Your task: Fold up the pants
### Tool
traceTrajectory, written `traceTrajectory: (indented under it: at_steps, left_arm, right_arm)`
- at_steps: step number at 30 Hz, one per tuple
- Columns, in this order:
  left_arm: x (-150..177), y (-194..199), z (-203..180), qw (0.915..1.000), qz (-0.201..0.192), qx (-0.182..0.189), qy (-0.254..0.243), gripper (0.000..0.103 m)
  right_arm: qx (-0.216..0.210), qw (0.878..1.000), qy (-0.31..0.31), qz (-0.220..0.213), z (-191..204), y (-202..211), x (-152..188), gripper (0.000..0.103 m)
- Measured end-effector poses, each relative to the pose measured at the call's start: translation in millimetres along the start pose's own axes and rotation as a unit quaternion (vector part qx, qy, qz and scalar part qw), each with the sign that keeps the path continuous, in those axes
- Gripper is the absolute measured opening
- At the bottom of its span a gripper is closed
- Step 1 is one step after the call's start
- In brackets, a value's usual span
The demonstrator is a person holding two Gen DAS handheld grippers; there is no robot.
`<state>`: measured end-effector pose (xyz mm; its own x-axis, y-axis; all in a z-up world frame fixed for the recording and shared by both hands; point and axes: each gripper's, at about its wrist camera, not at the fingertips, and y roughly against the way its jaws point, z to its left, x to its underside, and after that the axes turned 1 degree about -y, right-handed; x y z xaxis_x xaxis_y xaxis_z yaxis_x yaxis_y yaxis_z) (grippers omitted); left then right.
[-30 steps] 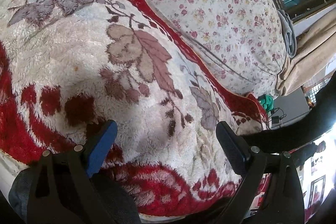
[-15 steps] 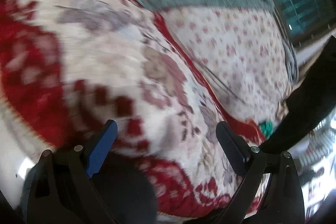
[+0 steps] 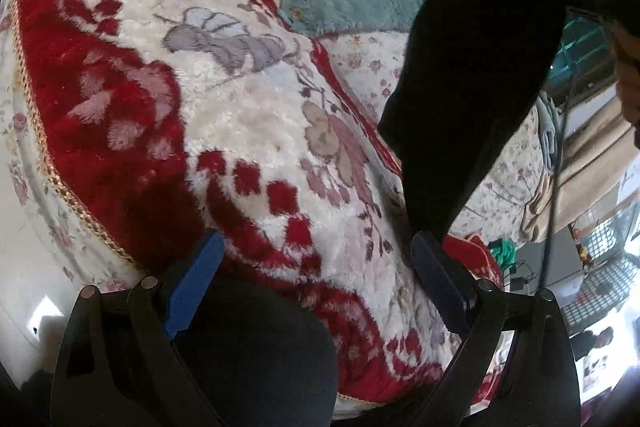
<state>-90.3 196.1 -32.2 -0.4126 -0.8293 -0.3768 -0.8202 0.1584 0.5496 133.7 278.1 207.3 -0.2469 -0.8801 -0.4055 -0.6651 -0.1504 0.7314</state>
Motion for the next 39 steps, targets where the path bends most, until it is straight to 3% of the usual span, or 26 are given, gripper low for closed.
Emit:
traceTrajectory:
  at_steps: [10, 11, 12, 13, 15, 18, 21, 24, 27, 29, 31, 34, 38, 39]
  left_arm:
    - [-7, 12, 33, 0.9983, -0.008, 0.002, 0.058, 0.096]
    - [-7, 11, 35, 0.9982, -0.007, 0.001, 0.060, 0.096]
    - [-7, 10, 36, 0.9979, -0.005, 0.001, 0.064, 0.096]
    - [-8, 10, 38, 0.9978, -0.003, 0.001, 0.066, 0.096]
    - [-8, 10, 40, 0.9974, -0.003, 0.002, 0.072, 0.096]
    - [-9, 10, 43, 0.9967, -0.006, -0.001, 0.081, 0.096]
    - [-11, 10, 47, 0.9955, -0.008, -0.001, 0.095, 0.096]
    - [-11, 13, 53, 0.9935, -0.012, 0.006, 0.113, 0.096]
    - [-28, 12, 63, 0.9893, -0.001, 0.041, 0.140, 0.096]
    - [-47, 11, 70, 0.9863, 0.006, 0.069, 0.150, 0.096]
    - [-65, 6, 78, 0.9820, 0.018, 0.091, 0.165, 0.096]
    - [-86, -6, 99, 0.9655, 0.056, 0.125, 0.221, 0.096]
    - [-101, -15, 112, 0.9571, 0.063, 0.137, 0.247, 0.096]
    - [-101, -17, 113, 0.9549, 0.066, 0.140, 0.254, 0.096]
  right_arm:
    - [-0.084, 0.995, -0.046, 0.014, 76, -69, -24, 0.014]
    - [-0.107, 0.992, -0.057, 0.016, 86, -76, -24, 0.022]
    - [-0.142, 0.987, -0.066, 0.024, 98, -83, -25, 0.040]
    - [-0.176, 0.981, -0.069, 0.033, 108, -86, -25, 0.048]
    - [-0.226, 0.972, -0.051, 0.042, 130, -84, -28, 0.053]
    - [-0.222, 0.974, -0.042, 0.026, 132, -66, -28, 0.054]
    - [-0.205, 0.976, -0.066, 0.012, 92, -48, -7, 0.054]
    - [-0.186, 0.977, -0.107, 0.006, 37, -37, 44, 0.055]
    - [-0.174, 0.966, -0.192, 0.019, -26, -36, 131, 0.056]
    - [-0.172, 0.948, -0.265, 0.024, -61, -39, 203, 0.056]
    - [-0.184, 0.921, -0.342, 0.022, -85, -44, 283, 0.056]
    - [-0.206, 0.883, -0.422, 0.009, -93, -52, 375, 0.056]
    - [-0.245, 0.833, -0.496, -0.026, -80, -70, 452, 0.056]
    - [-0.233, 0.829, -0.509, 0.011, -76, -77, 460, 0.055]
